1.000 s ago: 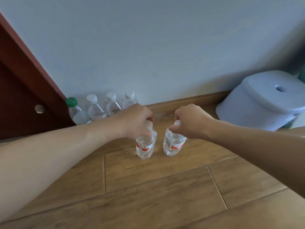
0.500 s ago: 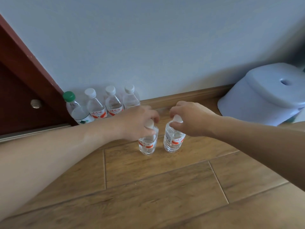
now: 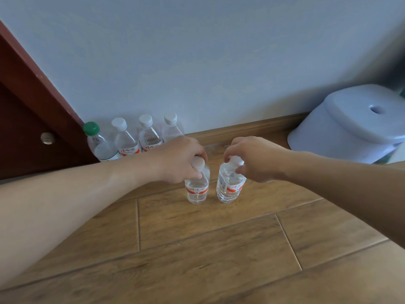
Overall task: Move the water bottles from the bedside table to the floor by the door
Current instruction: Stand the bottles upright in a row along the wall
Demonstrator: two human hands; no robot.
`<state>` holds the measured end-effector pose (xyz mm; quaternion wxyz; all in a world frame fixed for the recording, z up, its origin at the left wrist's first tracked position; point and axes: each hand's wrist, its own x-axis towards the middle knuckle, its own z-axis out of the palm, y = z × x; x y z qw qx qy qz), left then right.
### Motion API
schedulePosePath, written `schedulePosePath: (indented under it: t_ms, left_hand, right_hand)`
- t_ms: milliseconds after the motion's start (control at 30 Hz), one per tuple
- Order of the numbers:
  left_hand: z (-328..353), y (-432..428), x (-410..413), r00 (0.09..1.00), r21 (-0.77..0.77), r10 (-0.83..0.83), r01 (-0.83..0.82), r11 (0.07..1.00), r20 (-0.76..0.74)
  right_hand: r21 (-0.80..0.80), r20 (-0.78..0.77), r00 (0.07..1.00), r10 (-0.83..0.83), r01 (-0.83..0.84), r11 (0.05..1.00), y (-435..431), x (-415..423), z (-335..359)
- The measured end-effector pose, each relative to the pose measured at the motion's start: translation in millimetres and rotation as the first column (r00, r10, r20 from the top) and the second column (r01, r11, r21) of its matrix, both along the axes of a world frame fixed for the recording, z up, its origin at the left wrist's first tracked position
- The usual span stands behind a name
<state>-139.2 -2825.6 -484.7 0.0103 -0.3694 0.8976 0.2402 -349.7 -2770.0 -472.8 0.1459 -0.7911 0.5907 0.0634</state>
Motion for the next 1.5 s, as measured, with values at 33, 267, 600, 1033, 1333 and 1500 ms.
schedulePosePath:
  t_ms: [33, 267, 600, 1033, 1333, 1500]
  left_hand:
    - [0, 0, -1, 1.0, 0.0, 0.006, -0.006, 1.0, -0.001]
    - [4, 1, -9, 0.998, -0.002, 0.063, -0.063, 0.998, -0.031]
    - [-2, -12, -21, 0.997, -0.049, 0.067, -0.069, 0.996, -0.05]
    - [-2, -50, -29, 0.995, -0.096, 0.088, -0.092, 0.991, -0.042]
    - [7, -83, -29, 0.995, -0.163, 0.091, -0.085, 0.983, 0.028]
    - [-1, -104, -31, 0.994, -0.199, 0.108, -0.104, 0.974, 0.006]
  right_hand:
    - [-0.007, -0.004, 1.0, 0.0, 0.0, 1.0, 0, 0, 0]
    - [-0.043, -0.013, 1.0, -0.012, 0.012, 0.999, -3, 0, 0]
    - [-0.105, 0.017, 0.999, -0.035, 0.037, 0.994, -29, 3, 5]
    - [-0.113, 0.076, 0.99, -0.121, 0.129, 0.985, -63, -5, 0]
    - [-0.16, 0.186, 0.966, -0.178, 0.209, 0.965, -93, -2, -3]
    - [-0.184, 0.224, 0.954, -0.201, 0.244, 0.952, -103, -1, -11]
